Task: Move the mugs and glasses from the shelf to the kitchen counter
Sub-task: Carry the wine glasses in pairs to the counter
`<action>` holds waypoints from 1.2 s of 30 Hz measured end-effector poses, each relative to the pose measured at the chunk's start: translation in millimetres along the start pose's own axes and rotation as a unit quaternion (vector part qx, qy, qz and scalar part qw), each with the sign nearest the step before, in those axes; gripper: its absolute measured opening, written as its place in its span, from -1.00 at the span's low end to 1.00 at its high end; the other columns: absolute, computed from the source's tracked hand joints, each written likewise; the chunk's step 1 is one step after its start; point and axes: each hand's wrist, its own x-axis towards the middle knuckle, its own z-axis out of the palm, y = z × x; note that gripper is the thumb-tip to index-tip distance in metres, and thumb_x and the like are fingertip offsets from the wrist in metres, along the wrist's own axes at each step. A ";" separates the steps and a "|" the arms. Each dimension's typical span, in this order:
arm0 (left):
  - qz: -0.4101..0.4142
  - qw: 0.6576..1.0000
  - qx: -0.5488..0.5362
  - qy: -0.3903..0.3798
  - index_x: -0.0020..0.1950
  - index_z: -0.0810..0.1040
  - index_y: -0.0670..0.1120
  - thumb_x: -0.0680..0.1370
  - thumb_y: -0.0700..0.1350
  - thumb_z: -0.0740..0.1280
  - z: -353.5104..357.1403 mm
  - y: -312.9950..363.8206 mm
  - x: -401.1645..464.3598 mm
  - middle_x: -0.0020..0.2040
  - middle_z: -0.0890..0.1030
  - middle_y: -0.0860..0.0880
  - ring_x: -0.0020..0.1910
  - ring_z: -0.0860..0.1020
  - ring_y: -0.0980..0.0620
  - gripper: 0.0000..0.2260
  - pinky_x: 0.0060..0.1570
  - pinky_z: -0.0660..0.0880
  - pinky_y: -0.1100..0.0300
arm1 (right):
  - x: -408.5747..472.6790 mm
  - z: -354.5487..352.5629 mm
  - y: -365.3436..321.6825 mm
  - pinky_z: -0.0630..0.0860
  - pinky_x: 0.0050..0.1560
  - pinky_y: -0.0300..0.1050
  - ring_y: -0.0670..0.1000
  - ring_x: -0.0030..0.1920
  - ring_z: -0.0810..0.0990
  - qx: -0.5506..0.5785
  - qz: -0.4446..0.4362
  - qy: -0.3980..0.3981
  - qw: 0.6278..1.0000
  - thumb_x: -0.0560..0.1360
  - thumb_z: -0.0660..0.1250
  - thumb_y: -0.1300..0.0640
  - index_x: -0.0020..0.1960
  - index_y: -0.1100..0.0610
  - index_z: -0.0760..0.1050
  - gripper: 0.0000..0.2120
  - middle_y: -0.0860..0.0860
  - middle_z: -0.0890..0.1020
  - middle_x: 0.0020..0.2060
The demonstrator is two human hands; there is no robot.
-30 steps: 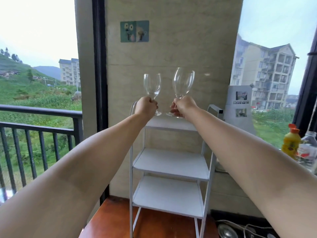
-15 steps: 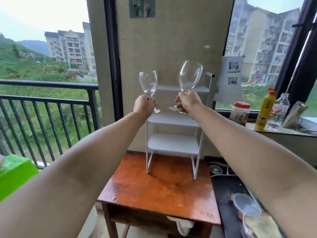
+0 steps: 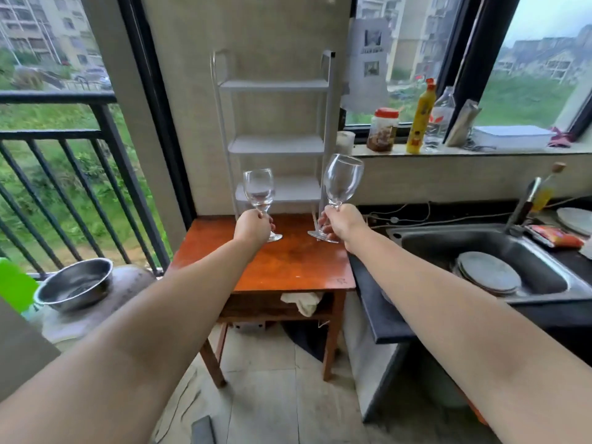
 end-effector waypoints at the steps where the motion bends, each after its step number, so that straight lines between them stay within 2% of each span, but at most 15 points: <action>1: -0.003 1.000 -0.009 -0.013 -0.03 0.53 -0.22 0.60 -0.30 0.07 10.7 -2.9 -8.9 -0.18 0.55 -0.06 -0.28 0.45 0.08 -0.77 -0.48 0.35 0.49 | -4.6 -8.8 13.3 0.29 -0.64 -0.34 -0.05 -0.47 0.40 0.003 0.013 0.009 1.000 0.61 0.09 0.18 -0.25 0.15 0.38 -0.73 0.04 0.52 -0.33; 3: -0.008 0.999 -0.001 -0.049 0.00 0.54 -0.23 0.61 -0.28 0.08 41.6 -9.0 -30.4 -0.09 0.56 -0.09 -0.29 0.44 0.15 -0.76 -0.43 0.33 0.45 | -20.9 -34.7 42.4 0.28 -0.66 -0.37 -0.04 -0.47 0.38 0.011 0.041 0.035 0.998 0.61 0.10 0.19 -0.26 0.15 0.38 -0.72 0.05 0.52 -0.34; 6: -0.004 0.996 0.015 -0.091 -0.04 0.55 -0.23 0.60 -0.28 0.10 82.9 -17.2 -59.6 -0.10 0.57 -0.10 -0.22 0.47 0.07 -0.77 -0.41 0.36 0.47 | -47.9 -72.3 81.0 0.27 -0.69 -0.40 -0.07 -0.51 0.39 0.012 0.070 0.073 0.995 0.62 0.11 0.19 -0.26 0.16 0.38 -0.72 0.05 0.50 -0.36; 8: -0.003 0.993 0.022 -0.115 -0.05 0.57 -0.24 0.60 -0.26 0.13 108.9 -22.2 -80.3 -0.12 0.57 -0.10 -0.12 0.49 0.00 -0.78 -0.19 0.38 0.29 | -69.8 -98.0 102.5 0.24 -0.69 -0.41 -0.14 -0.64 0.38 0.021 0.081 0.098 0.992 0.61 0.13 0.20 -0.21 0.19 0.41 -0.76 0.05 0.48 -0.40; 10: 0.004 0.988 0.047 -0.149 -0.04 0.60 -0.29 0.60 -0.23 0.16 140.0 -24.5 -108.3 -0.16 0.56 -0.09 -0.11 0.48 -0.02 -0.76 -0.13 0.34 0.22 | -96.2 -131.1 126.5 0.23 -0.69 -0.42 -0.19 -0.74 0.33 0.021 0.087 0.129 0.988 0.60 0.16 0.18 -0.19 0.18 0.42 -0.79 0.04 0.45 -0.44; 15: 0.010 0.973 0.053 -0.224 -0.24 0.50 -0.23 0.57 -0.30 0.18 208.7 -17.5 -193.5 -0.41 0.43 0.00 -0.40 0.38 0.07 -0.79 -0.51 0.32 0.37 | -165.8 -207.0 183.3 0.24 -0.66 -0.37 -0.06 -0.54 0.36 0.041 0.146 0.175 0.973 0.60 0.12 0.21 -0.28 0.16 0.38 -0.72 0.06 0.49 -0.38; 17: 0.020 0.964 0.055 -0.258 -0.22 0.50 -0.22 0.58 -0.30 0.17 236.9 -10.6 -233.7 -0.40 0.43 0.02 -0.41 0.37 0.16 -0.79 -0.54 0.32 0.52 | -201.7 -238.5 204.5 0.24 -0.65 -0.37 -0.05 -0.52 0.34 0.053 0.161 0.193 0.966 0.60 0.11 0.22 -0.28 0.17 0.37 -0.72 0.06 0.49 -0.37; 19: 0.026 0.955 0.055 -0.291 -0.17 0.51 -0.24 0.59 -0.30 0.16 263.3 -6.1 -270.0 -0.39 0.45 0.03 -0.39 0.39 0.11 -0.81 -0.53 0.31 0.55 | -236.0 -267.3 224.3 0.24 -0.65 -0.37 -0.06 -0.54 0.35 0.055 0.171 0.208 0.961 0.60 0.10 0.22 -0.28 0.17 0.37 -0.72 0.07 0.49 -0.36; 23: 0.058 0.926 0.086 -0.362 -0.20 0.59 -0.26 0.55 -0.27 0.20 319.7 6.1 -352.0 -0.37 0.50 -0.10 -0.36 0.43 -0.02 -0.78 -0.42 0.35 0.33 | -314.5 -331.9 261.9 0.29 -0.61 -0.33 -0.04 -0.48 0.37 0.056 0.194 0.270 0.941 0.61 0.11 0.21 -0.27 0.14 0.37 -0.72 0.04 0.50 -0.34; 25: 0.072 0.914 0.098 -0.387 -0.32 0.56 -0.22 0.55 -0.26 0.21 337.4 13.5 -381.5 -0.41 0.47 -0.08 -0.41 0.40 0.02 -0.74 -0.50 0.30 0.40 | -341.4 -356.1 274.7 0.29 -0.60 -0.31 -0.05 -0.48 0.37 0.062 0.211 0.298 0.929 0.62 0.11 0.20 -0.26 0.13 0.37 -0.72 0.04 0.50 -0.34; 27: 0.091 0.896 0.107 -0.421 -0.27 0.59 -0.22 0.55 -0.26 0.21 360.7 24.9 -417.5 -0.41 0.45 -0.04 -0.43 0.36 0.07 -0.75 -0.57 0.30 0.46 | -372.7 -386.5 288.7 0.26 -0.66 -0.36 -0.05 -0.49 0.37 0.080 0.226 0.335 0.911 0.62 0.11 0.19 -0.25 0.13 0.36 -0.74 0.05 0.50 -0.32; 29: 0.105 0.876 0.114 -0.457 -0.23 0.63 -0.21 0.53 -0.26 0.22 381.9 36.1 -447.5 -0.42 0.44 -0.01 -0.33 0.41 -0.01 -0.78 -0.55 0.28 0.43 | -400.0 -411.5 297.9 0.24 -0.69 -0.40 -0.04 -0.49 0.37 0.094 0.238 0.373 0.892 0.61 0.11 0.21 -0.24 0.16 0.37 -0.74 0.06 0.49 -0.33; 32: 0.143 0.836 0.128 -0.513 -0.29 0.59 -0.19 0.54 -0.27 0.22 417.8 54.6 -487.5 -0.42 0.41 0.03 -0.19 0.44 -0.03 -0.75 -0.50 0.29 0.43 | -438.1 -445.3 310.8 0.23 -0.69 -0.41 -0.02 -0.48 0.36 0.100 0.258 0.417 0.866 0.60 0.11 0.24 -0.26 0.21 0.37 -0.73 0.07 0.47 -0.37; 34: 0.159 0.819 0.124 -0.537 -0.22 0.58 -0.20 0.55 -0.27 0.21 441.0 68.8 -508.6 -0.42 0.41 0.03 -0.23 0.44 -0.04 -0.79 -0.53 0.31 0.48 | -455.8 -465.4 320.3 0.27 -0.68 -0.38 -0.02 -0.48 0.37 0.102 0.267 0.438 0.852 0.60 0.11 0.23 -0.30 0.19 0.36 -0.70 0.07 0.49 -0.34; 36: 0.178 0.803 0.122 -0.555 -0.31 0.52 -0.17 0.56 -0.26 0.20 466.5 86.5 -527.5 -0.41 0.42 0.04 -0.34 0.43 -0.02 -0.75 -0.56 0.31 0.46 | -469.4 -489.5 327.6 0.26 -0.68 -0.40 -0.01 -0.48 0.36 0.121 0.267 0.463 0.837 0.61 0.11 0.24 -0.31 0.19 0.35 -0.69 0.07 0.48 -0.35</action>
